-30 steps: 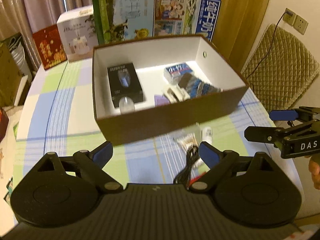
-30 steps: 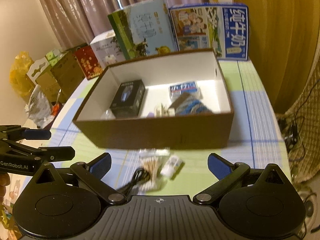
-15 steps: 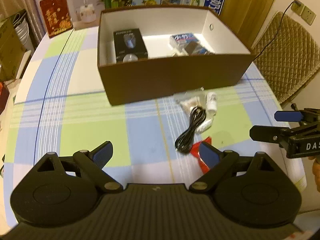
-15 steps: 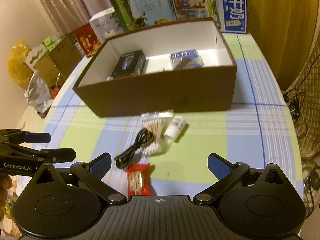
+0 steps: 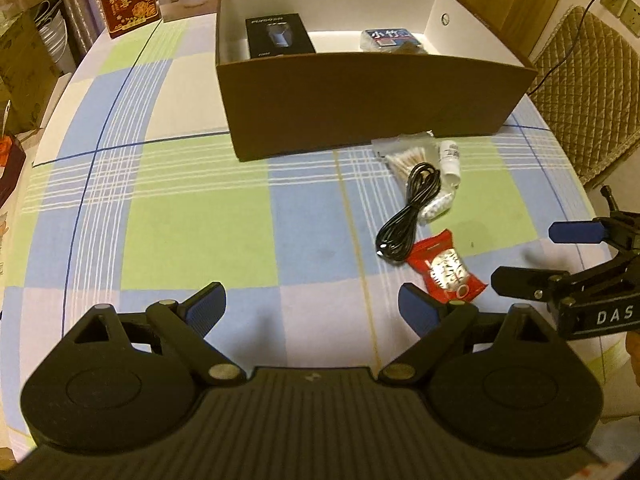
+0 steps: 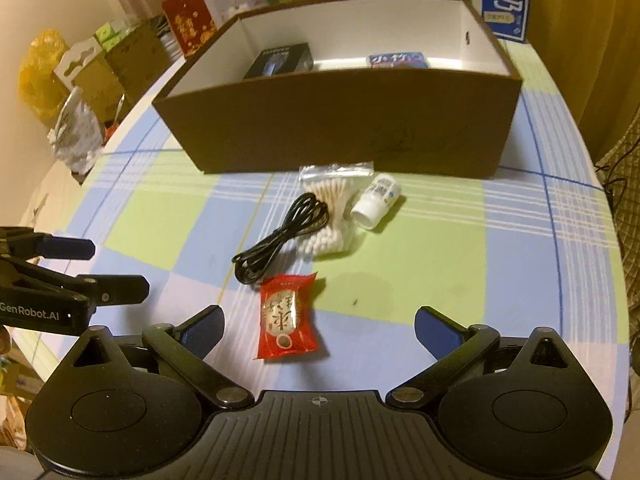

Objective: Organize objects
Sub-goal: 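Grasp the red candy packet with the right gripper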

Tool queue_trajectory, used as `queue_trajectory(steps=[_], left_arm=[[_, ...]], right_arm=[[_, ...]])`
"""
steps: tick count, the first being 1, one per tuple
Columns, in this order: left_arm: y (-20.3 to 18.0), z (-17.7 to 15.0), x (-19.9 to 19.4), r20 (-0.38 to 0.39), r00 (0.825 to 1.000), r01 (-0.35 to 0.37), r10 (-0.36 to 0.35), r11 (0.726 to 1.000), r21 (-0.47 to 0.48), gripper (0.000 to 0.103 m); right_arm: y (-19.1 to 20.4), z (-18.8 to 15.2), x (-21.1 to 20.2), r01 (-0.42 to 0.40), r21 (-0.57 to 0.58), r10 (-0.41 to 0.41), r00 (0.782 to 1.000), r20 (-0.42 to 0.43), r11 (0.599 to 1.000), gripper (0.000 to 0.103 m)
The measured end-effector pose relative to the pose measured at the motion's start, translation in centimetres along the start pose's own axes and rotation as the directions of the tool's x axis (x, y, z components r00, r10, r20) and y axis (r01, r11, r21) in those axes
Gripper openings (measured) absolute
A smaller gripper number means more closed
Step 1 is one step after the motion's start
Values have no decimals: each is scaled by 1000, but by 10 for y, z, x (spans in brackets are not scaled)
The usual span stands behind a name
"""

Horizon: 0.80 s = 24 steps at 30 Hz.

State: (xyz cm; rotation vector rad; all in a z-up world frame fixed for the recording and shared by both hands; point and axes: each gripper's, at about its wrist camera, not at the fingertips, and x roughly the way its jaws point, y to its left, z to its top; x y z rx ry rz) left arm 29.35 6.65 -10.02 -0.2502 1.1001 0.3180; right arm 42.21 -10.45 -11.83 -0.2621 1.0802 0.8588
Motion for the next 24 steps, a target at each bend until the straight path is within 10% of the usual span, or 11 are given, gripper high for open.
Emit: queue_trajectory(steps=[24], left_arm=[[9, 1, 29, -5, 1000, -13, 14, 1000, 19, 91]], right_arm=[[27, -16, 61, 18, -166, -25, 999, -43, 986, 37]])
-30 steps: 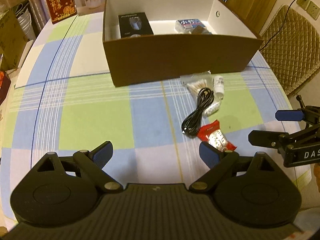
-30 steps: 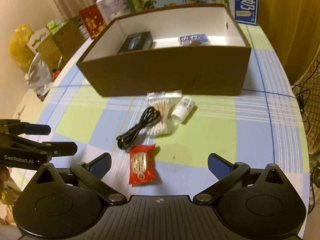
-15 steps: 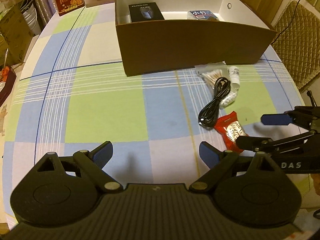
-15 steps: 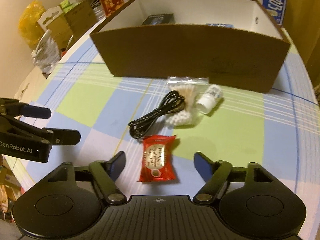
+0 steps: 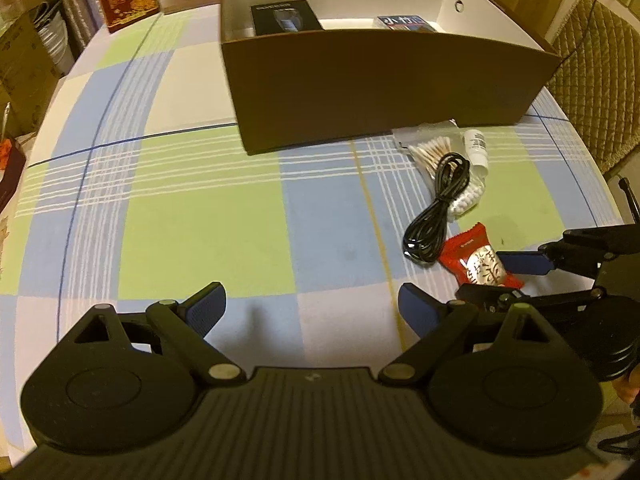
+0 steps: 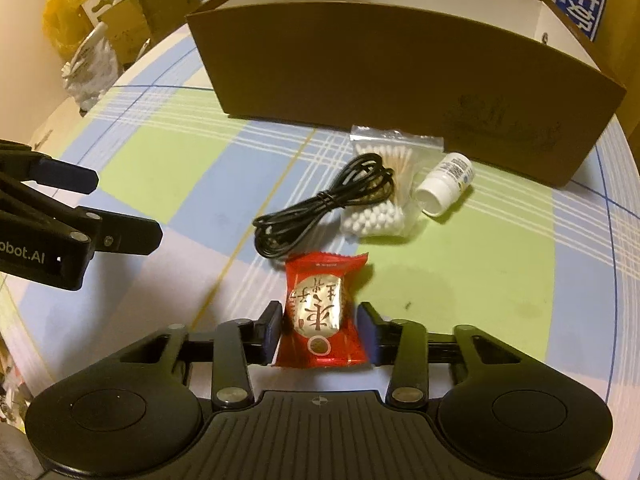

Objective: Organize objects
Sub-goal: 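Grasp the red candy packet with the right gripper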

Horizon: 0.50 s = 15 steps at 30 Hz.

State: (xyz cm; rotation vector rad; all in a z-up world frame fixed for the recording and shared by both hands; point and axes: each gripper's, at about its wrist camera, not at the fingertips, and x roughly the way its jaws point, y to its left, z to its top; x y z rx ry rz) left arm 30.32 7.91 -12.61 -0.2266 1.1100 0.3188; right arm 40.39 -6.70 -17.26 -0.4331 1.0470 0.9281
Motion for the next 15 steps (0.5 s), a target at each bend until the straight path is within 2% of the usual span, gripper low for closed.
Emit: queue_trajectory(steps=[4, 10, 13, 15], left_arm=[[-11, 5, 6, 7, 999, 41, -41, 998, 44, 90], [-35, 17, 18, 24, 993, 114, -119, 983, 141, 86], [-50, 26, 28, 27, 989, 134, -143, 968, 212, 78], [-57, 31, 36, 16, 986, 154, -163, 957, 245, 67]], right_arm=[[-12, -6, -5, 32, 34, -32, 999, 4, 999, 36], [-52, -17, -18, 99, 143, -101, 995, 2, 985, 36], [-73, -24, -25, 128, 197, -130, 992, -2, 972, 36], [-82, -27, -30, 149, 220, -152, 988, -2, 964, 36]])
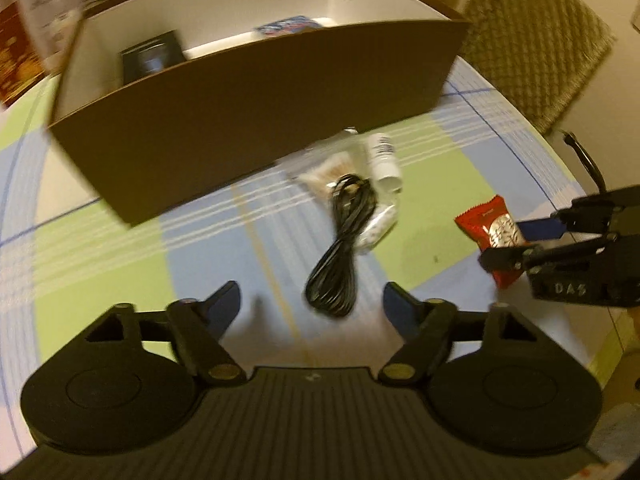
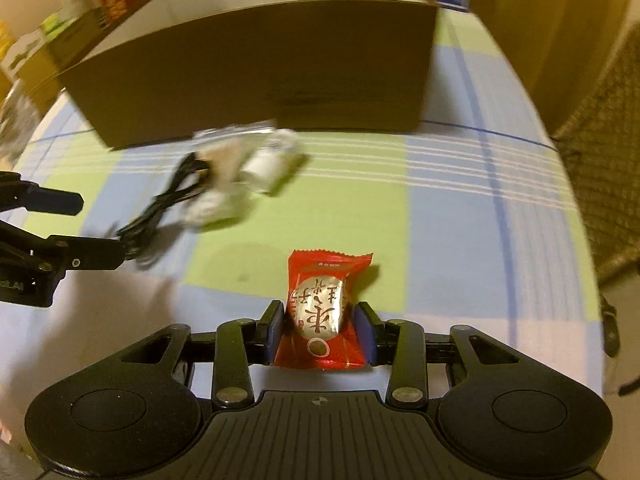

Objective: Organize objects
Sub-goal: 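Grasp the red candy packet with the right gripper, then grasp the coiled black cable with the left gripper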

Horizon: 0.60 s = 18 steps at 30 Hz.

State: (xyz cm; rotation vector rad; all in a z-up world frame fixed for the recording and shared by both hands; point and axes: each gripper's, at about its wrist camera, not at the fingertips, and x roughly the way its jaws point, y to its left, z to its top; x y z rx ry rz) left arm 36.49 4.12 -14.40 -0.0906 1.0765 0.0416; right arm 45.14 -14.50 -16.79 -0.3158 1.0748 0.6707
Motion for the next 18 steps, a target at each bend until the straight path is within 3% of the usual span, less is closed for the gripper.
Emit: queue_trajectory(steps=[4, 8, 13, 15, 18], left_arm=[[-7, 10, 15, -14, 1000, 18, -18, 998, 55, 58], [-12, 16, 24, -23, 1000, 19, -17, 996, 89, 43], [-15, 18, 32, -33, 999, 20, -16, 994, 103, 33], [-16, 17, 33, -37, 999, 19, -16, 995, 99, 22], [-14, 13, 30, -42, 999, 14, -10, 996, 87, 21]], right_arm=[[-12, -2, -5, 20, 34, -20, 1000, 4, 999, 36], [-18, -4, -6, 23, 53, -23, 1000, 5, 998, 36], [-20, -6, -9, 27, 62, -28, 1000, 5, 998, 36], [-21, -6, -8, 28, 61, -28, 1000, 5, 998, 36], [-20, -6, -9, 26, 54, -26, 1000, 5, 998, 36]])
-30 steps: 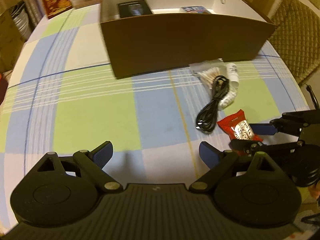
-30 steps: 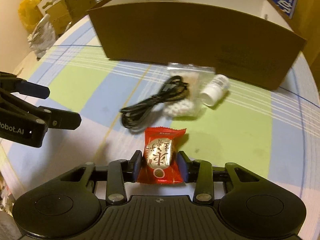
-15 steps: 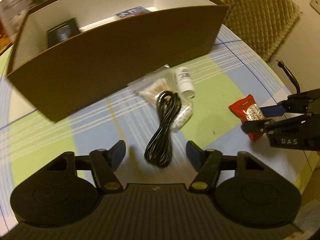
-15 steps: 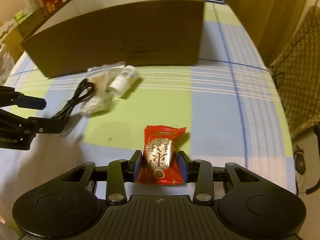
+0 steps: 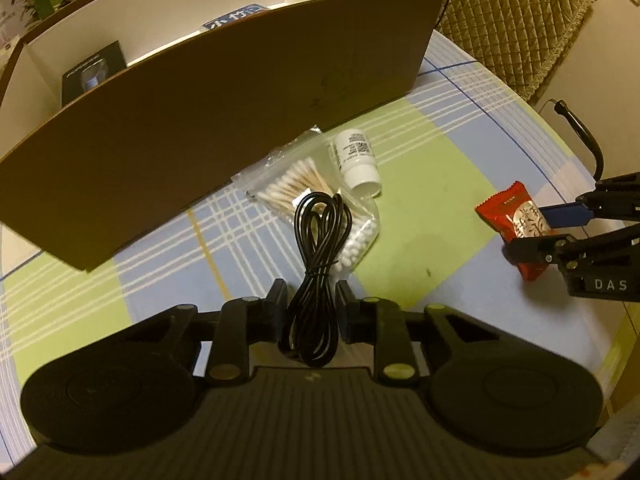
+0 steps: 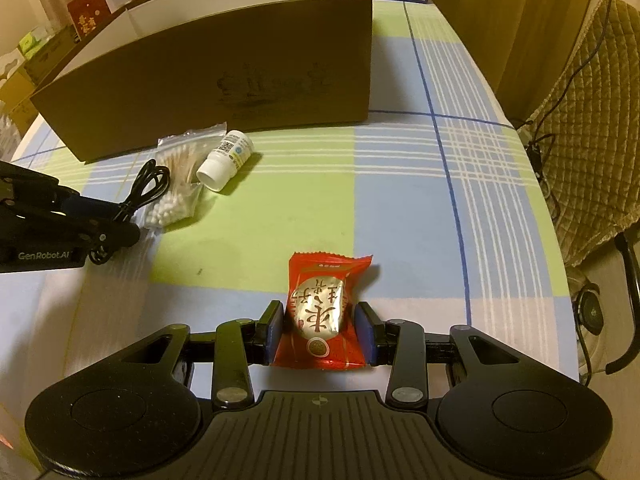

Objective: Organize objects
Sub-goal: 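Grasp the coiled black cable with the left gripper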

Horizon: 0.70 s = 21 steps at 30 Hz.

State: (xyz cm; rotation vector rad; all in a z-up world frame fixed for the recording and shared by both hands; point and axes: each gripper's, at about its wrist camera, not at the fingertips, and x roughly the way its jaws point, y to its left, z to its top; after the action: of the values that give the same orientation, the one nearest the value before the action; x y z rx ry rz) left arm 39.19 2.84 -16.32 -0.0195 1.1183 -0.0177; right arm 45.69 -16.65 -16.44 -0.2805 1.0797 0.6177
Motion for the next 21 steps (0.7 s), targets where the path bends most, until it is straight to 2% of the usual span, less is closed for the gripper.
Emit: queue_trajectory(steps=[5, 8, 11, 15, 19, 21], left_arm=[[9, -17, -9, -42, 999, -22, 18, 997, -80, 21], [19, -38, -16, -83, 996, -29, 14, 984, -176, 20], [25, -55, -25, -91, 996, -27, 4, 968, -251, 20], [25, -62, -27, -86, 996, -32, 10, 963, -266, 21], [15, -58, -25, -83, 996, -63, 45, 972, -226, 22], [9, -56, -24, -76, 994, -91, 77, 975, -205, 16]], right_arm=[[4, -1, 0, -22, -24, 22, 1000, 0, 999, 36], [8, -3, 0, -38, -39, 38, 999, -1, 998, 36], [11, -4, 0, -46, -51, 46, 999, 2, 998, 36], [12, -4, 2, -49, -51, 49, 999, 2, 997, 36], [13, -4, 4, -41, -44, 41, 999, 1, 998, 38], [13, -4, 5, -36, -44, 36, 999, 3, 998, 41]])
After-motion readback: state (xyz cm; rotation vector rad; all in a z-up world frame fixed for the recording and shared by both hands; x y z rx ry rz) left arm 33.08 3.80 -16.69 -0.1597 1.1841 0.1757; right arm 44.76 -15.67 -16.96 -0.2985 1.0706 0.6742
